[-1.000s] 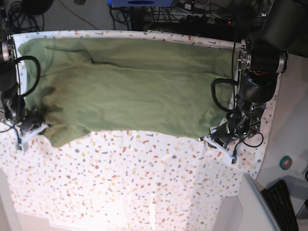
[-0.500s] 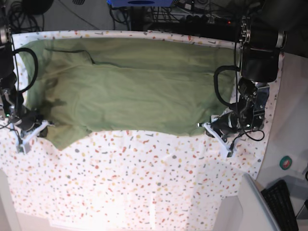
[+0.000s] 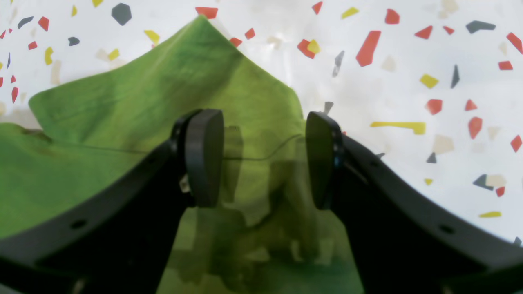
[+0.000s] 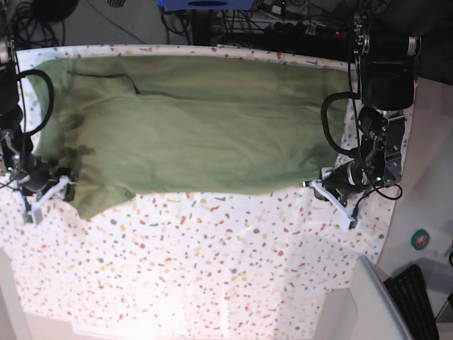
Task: Layout the t-shirt on the table in an organized manner, then fold the t-shirt properly
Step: 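Release and move both grippers to the opposite shirt edge, grasping it, then lift the grasped shirt edge with both grippers and fold it toward the first fold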
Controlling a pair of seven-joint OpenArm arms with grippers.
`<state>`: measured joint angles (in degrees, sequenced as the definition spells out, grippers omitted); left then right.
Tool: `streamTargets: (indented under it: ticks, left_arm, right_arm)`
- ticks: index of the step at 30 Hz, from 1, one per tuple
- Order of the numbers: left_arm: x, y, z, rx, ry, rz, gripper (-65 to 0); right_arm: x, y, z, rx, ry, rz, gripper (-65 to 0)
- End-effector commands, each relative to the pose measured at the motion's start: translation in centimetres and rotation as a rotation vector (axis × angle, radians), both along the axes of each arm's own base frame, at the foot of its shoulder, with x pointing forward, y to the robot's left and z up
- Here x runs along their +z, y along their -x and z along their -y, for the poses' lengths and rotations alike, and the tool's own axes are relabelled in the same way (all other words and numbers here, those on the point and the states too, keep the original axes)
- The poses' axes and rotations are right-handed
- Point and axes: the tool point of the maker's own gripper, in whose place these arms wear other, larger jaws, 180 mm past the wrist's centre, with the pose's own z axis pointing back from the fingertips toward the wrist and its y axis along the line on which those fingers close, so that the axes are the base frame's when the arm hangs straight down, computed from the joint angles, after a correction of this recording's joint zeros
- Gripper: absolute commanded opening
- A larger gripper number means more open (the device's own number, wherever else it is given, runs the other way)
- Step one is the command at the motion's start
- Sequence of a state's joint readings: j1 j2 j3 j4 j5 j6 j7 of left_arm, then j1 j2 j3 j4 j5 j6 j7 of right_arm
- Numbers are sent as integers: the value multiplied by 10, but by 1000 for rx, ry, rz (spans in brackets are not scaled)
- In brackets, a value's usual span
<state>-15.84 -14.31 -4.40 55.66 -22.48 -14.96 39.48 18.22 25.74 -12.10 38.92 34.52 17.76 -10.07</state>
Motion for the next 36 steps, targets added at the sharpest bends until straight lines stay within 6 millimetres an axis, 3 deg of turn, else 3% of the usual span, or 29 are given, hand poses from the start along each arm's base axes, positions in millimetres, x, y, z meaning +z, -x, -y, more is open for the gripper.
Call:
streamTargets:
  ticks: [1, 4, 7, 9, 11, 16, 31, 34, 36]
  left_arm:
    - [17, -16, -4, 5, -5, 56, -650]
    - [17, -16, -4, 5, -5, 56, -650]
    - [17, -16, -4, 5, -5, 56, -650]
    - [18, -17, -5, 5, -6, 58, -650]
    - [18, -17, -5, 5, -6, 58, -650]
    - [18, -17, -5, 5, -6, 58, -650]
    - [18, -17, -5, 7, -6, 60, -650]
    - [18, -17, -5, 7, -6, 60, -650]
    - [18, -17, -5, 7, -6, 60, -650]
  right_arm:
    - [25, -21, 15, -29, 5, 80, -348]
    - [38, -32, 25, -73, -1, 114, -393]
    - [47, -45, 35, -124, 32, 128, -393]
    - [43, -51, 39, -108, 99, 94, -368]
    - [32, -58, 29, -67, 150, 34, -356]
    - [6, -51, 30, -69, 203, -109, -351]
    - [-6, -40, 25, -50, 218, -133, -360]
    - [-6, -40, 25, -50, 218, -133, -462]
    - [-6, -40, 25, -50, 218, -135, -602]
